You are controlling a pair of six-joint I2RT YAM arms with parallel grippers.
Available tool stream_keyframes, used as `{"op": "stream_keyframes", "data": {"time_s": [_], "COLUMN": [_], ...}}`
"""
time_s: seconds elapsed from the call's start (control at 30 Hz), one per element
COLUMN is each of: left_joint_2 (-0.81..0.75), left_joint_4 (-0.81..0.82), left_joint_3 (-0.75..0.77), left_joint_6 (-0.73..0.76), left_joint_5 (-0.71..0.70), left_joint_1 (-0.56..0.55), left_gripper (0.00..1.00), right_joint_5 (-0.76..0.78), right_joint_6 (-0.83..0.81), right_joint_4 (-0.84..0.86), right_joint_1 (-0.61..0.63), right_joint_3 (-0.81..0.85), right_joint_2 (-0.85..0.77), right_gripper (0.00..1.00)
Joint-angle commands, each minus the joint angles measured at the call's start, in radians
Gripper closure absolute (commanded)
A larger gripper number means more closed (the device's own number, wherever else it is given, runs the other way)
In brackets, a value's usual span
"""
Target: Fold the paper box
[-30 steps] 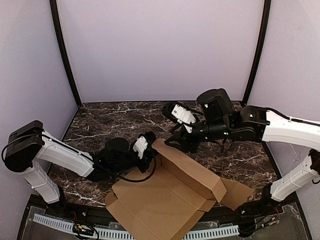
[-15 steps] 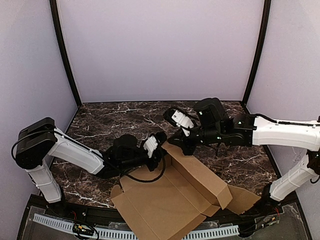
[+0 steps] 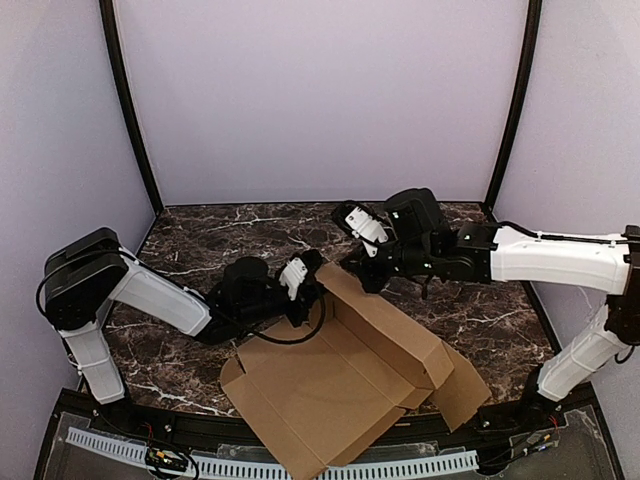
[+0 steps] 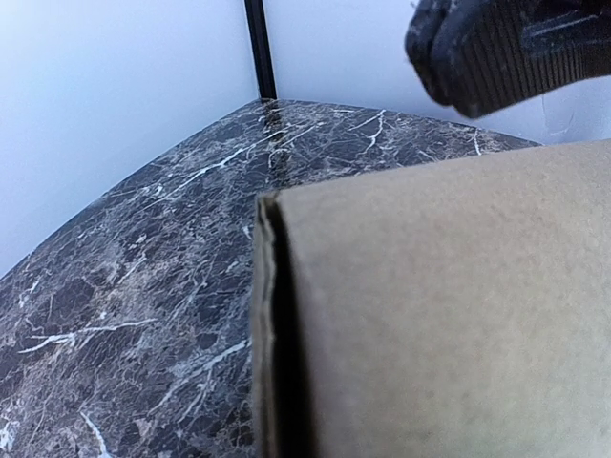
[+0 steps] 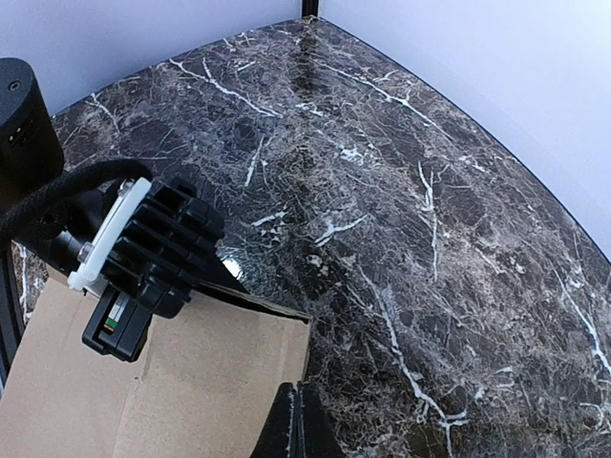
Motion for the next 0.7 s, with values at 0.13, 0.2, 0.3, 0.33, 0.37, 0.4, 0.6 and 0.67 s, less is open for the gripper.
{"op": "stream_keyframes", "data": {"time_s": [0.13,0.2,0.3,0.33,0.37,0.4,0.6,0.67], "left_joint_2": [0.024,0.027,0.031,0.031,0.032,0.033,0.036,0.037], "left_joint_4": [-0.035,-0.041,-0.042,-0.038,-0.036,-0.032,-0.004,0.0], "left_joint_3": [0.016,0.019,0.018,0.015,0.013,0.009,-0.015,-0.018], "left_joint_6": [0.067,0.066,0.057,0.052,0.045,0.042,0.014,0.008], "left_joint_5": [-0.001,0.004,0.006,0.007,0.008,0.012,0.005,0.004], "left_joint_1": [0.029,0.03,0.031,0.031,0.031,0.029,0.03,0.03], "left_gripper": [0.99,0.99,0.98,0.95,0.94,0.91,0.83,0.83], "right_joint_5": [-0.01,-0.015,-0.059,-0.066,-0.076,-0.086,-0.167,-0.183], "right_joint_6": [-0.005,-0.005,0.003,0.005,0.008,0.01,0.055,0.068], "right_joint_4": [0.029,0.038,0.05,0.051,0.054,0.06,0.091,0.107], "right_joint_1": [-0.033,-0.037,-0.048,-0.049,-0.051,-0.051,-0.05,-0.049], "right_joint_3": [0.095,0.114,0.134,0.14,0.143,0.143,0.115,0.097], "right_joint_2": [0.07,0.089,0.119,0.127,0.133,0.137,0.132,0.128], "right_gripper": [1.0,1.0,1.0,1.0,1.0,1.0,1.0,1.0]}}
